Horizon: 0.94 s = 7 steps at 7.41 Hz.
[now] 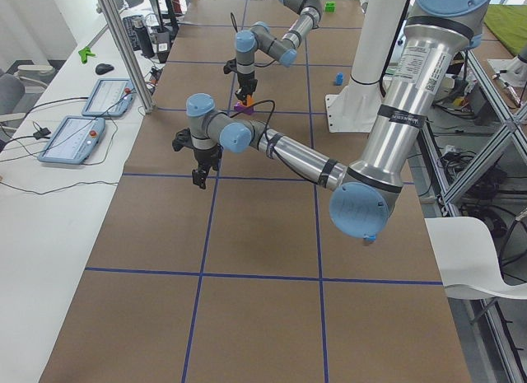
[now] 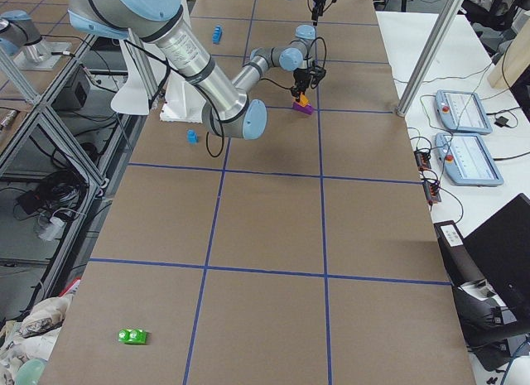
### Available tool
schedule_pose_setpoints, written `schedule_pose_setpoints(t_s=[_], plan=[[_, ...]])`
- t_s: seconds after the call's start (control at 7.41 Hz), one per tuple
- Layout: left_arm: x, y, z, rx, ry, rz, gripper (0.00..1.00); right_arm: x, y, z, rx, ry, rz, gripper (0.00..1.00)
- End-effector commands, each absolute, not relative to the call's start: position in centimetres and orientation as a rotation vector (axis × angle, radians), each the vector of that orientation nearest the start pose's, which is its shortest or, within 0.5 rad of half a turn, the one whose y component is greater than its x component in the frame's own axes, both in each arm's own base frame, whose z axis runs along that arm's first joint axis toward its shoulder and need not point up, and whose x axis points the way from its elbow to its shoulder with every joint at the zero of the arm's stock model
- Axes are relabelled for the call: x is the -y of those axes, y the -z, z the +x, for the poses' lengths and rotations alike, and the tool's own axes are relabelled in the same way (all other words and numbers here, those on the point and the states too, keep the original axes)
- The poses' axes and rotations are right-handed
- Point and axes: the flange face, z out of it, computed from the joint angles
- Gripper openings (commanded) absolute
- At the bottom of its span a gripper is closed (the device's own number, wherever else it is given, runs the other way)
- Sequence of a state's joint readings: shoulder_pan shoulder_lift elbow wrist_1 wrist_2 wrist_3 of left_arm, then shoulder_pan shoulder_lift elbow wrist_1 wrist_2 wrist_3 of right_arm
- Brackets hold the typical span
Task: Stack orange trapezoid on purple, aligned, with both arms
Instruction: 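Lower the orange block onto the purple block, adjusting alignment with the right gripper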
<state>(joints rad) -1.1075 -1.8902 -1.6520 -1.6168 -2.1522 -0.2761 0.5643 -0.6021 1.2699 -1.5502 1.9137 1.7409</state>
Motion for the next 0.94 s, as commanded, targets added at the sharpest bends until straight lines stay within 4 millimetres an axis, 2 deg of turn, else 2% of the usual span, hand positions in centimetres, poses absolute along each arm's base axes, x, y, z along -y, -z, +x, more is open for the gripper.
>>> schedule_pose_setpoints(t_s=[0.0,0.27,0.4,0.54,0.81], plan=[[59.05,-44.43,20.71,-0.693,-0.309,0.200,1.00,51.00,-17.34,-62.30,0.755,-0.577,-0.189,0.00],[59.05,-44.43,20.71,-0.693,-0.309,0.200,1.00,51.07,-17.15,-62.20,0.758,-0.576,-0.188,0.00],[59.07,-44.51,20.71,-0.691,-0.308,0.199,1.00,51.07,-17.27,-62.20,0.757,-0.576,-0.188,0.37],[59.07,-44.50,20.72,-0.692,-0.309,0.199,1.00,51.06,-17.06,-62.17,0.761,-0.581,-0.188,0.99],[59.13,-44.49,20.74,-0.691,-0.308,0.199,1.00,51.33,-17.18,-61.94,0.761,-0.577,-0.185,1.00]])
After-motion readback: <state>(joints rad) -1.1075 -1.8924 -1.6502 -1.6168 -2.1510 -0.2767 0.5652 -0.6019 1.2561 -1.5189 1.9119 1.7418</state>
